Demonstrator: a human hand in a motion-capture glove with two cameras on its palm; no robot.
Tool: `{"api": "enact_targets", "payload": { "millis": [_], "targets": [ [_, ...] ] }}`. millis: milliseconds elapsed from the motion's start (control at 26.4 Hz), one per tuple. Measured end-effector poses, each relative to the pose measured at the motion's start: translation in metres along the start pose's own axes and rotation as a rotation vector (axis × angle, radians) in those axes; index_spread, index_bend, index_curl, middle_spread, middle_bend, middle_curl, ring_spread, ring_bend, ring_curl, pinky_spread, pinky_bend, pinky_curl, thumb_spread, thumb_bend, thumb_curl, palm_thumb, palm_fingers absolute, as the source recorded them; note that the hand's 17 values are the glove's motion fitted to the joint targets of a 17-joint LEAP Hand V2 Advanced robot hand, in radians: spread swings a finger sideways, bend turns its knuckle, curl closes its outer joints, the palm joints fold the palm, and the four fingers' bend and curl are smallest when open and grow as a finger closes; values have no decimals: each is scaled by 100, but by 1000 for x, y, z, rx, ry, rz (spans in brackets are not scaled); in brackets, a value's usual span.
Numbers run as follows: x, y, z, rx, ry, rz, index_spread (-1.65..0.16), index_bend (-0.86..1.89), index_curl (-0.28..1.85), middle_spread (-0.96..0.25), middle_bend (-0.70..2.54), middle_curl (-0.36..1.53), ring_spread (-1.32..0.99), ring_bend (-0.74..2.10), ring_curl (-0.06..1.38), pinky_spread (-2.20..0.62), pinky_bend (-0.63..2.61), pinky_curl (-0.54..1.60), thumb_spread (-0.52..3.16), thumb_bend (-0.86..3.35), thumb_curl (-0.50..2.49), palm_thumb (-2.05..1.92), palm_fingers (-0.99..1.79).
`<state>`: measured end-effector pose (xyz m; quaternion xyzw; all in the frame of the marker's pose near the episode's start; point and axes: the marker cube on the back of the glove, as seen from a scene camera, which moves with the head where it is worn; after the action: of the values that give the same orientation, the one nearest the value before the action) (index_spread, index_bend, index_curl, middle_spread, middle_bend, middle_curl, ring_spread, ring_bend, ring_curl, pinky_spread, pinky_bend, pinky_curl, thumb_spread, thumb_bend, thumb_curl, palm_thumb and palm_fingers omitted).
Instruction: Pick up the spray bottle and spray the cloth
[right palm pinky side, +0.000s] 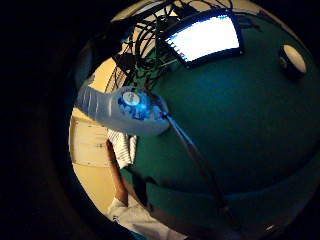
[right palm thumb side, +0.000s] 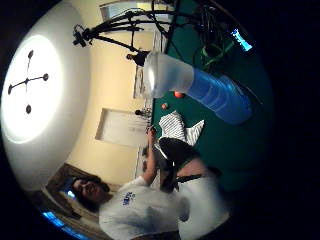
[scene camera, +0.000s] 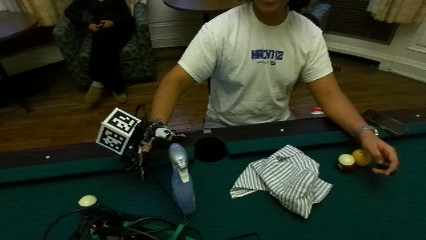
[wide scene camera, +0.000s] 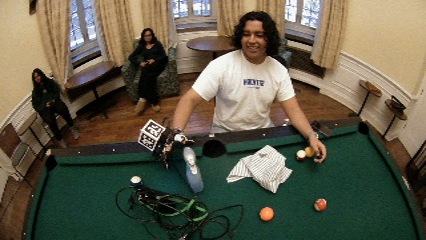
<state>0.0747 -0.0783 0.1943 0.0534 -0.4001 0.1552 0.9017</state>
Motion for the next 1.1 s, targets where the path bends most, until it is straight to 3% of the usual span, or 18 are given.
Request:
{"api": "enact_targets", "payload": {
  "millis": [303, 1100],
  "targets": [
    [-4, -20, 24, -67, -98, -25, -40, 12, 34, -16, 37, 44, -16, 56, 37, 8, 55, 41, 86, -4, 43, 56, 20],
    [-10, -83, 80, -7, -226, -90, -34, 5, 20, -16, 22, 37, -24, 72, 37, -6, 61, 38, 84, -5, 37, 51, 56]
  ]
}}
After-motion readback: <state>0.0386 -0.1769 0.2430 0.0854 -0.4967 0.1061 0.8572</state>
